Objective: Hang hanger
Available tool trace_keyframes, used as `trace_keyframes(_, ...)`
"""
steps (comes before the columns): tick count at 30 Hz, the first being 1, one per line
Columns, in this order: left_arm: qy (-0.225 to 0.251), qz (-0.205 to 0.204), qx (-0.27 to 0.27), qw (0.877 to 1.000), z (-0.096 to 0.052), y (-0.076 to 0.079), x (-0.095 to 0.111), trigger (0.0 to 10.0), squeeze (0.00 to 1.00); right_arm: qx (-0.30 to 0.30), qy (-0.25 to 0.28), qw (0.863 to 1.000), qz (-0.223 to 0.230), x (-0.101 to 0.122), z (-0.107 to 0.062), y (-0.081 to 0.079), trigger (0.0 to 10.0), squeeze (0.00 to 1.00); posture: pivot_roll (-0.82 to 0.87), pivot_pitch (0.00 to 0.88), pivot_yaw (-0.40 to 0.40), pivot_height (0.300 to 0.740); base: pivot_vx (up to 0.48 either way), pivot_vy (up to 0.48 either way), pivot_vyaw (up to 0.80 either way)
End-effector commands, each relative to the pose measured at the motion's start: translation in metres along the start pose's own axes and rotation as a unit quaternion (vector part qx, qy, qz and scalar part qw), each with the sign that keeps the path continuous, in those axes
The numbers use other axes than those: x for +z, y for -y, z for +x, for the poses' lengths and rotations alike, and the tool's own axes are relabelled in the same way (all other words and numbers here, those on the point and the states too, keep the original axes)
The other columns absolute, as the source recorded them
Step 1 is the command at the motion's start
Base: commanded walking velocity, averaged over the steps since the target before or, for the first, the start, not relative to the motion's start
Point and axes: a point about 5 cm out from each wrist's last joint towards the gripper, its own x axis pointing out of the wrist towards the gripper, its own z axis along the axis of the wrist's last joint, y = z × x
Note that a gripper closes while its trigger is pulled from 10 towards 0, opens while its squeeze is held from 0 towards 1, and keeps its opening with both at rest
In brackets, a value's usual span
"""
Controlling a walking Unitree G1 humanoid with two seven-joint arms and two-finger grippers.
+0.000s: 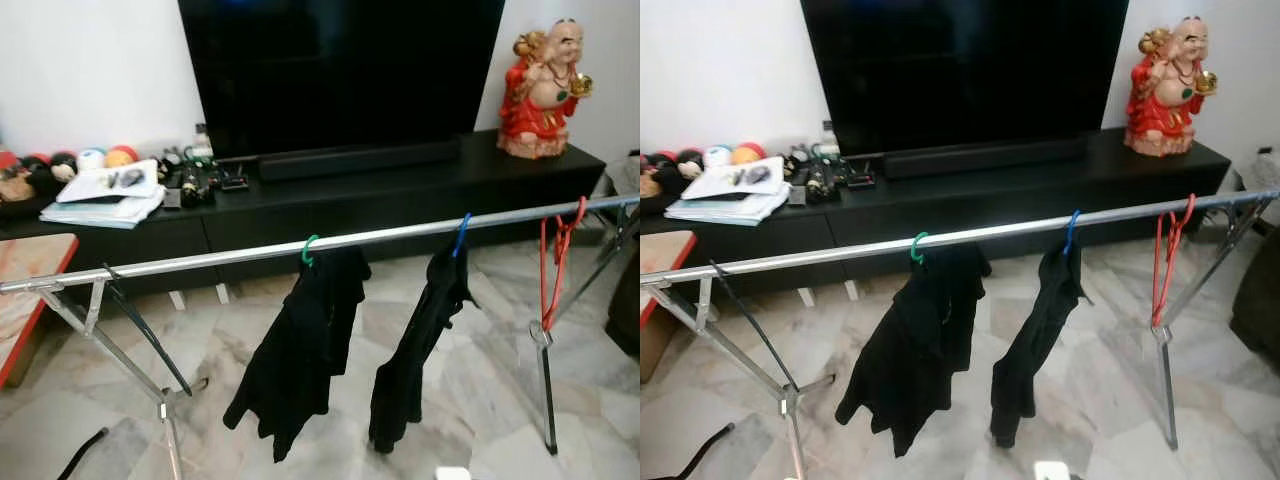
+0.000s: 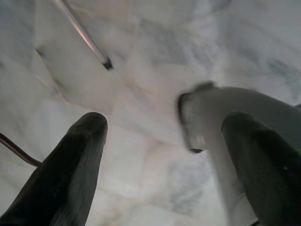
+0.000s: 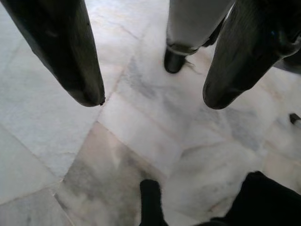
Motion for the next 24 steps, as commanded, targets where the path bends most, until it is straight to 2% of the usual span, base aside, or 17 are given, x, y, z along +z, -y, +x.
trace_keyframes(1,-0.015,0.006,0.005,1.0,-0.001,-0.004,-0.0063,10.0,0.0,0.009,0.006,1.0,0.003,0.0039,0.001,-0.0083,10.0,0.0,0.1,0.0,0.015,0.74,0.0,-0.379,0.0)
trace_keyframes(8,-0.015,0.001,0.007,1.0,-0.001,-0.004,-0.0068,10.0,0.0,0.001,0.01,1.0,0.003,0.0042,0.0009,-0.0073,10.0,0.0,0.1,0.0,0.012,0.74,0.0,0.0,0.0)
trace_keyframes(11,-0.014,-0.004,0.006,1.0,-0.0011,-0.0037,-0.0069,10.0,0.0,-0.002,0.025,0.999,0.026,0.0057,0.0006,-0.0073,10.0,0.0,0.09,0.0,0.012,0.74,0.0,0.0,0.0)
trace_keyframes(17,-0.01,-0.012,0.004,1.0,-0.0011,-0.0028,-0.0069,10.0,0.0,-0.002,0.035,0.999,0.029,0.0069,0.0004,-0.0069,10.0,0.0,0.09,0.0,0.005,0.74,0.0,0.0,0.0)
trace_keyframes(21,0.0,-0.021,0.005,1.0,-0.0012,-0.0021,-0.0066,10.0,0.0,-0.015,0.062,0.998,0.029,0.0102,-0.0005,-0.005,10.0,0.0,0.09,0.0,-0.006,0.74,0.0,0.0,0.0)
trace_keyframes(22,0.004,-0.025,0.008,1.0,-0.0013,-0.0021,-0.0065,10.0,0.0,-0.022,0.072,0.997,0.033,0.0112,-0.0009,-0.0041,10.0,0.0,0.09,0.0,-0.008,0.74,0.0,0.0,0.0)
trace_keyframes(24,0.012,-0.033,0.013,0.999,-0.0015,-0.0025,-0.0063,10.0,0.0,-0.029,0.093,0.993,0.071,0.0126,-0.002,-0.0034,10.0,0.0,0.09,0.0,-0.009,0.74,0.0,0.0,0.0)
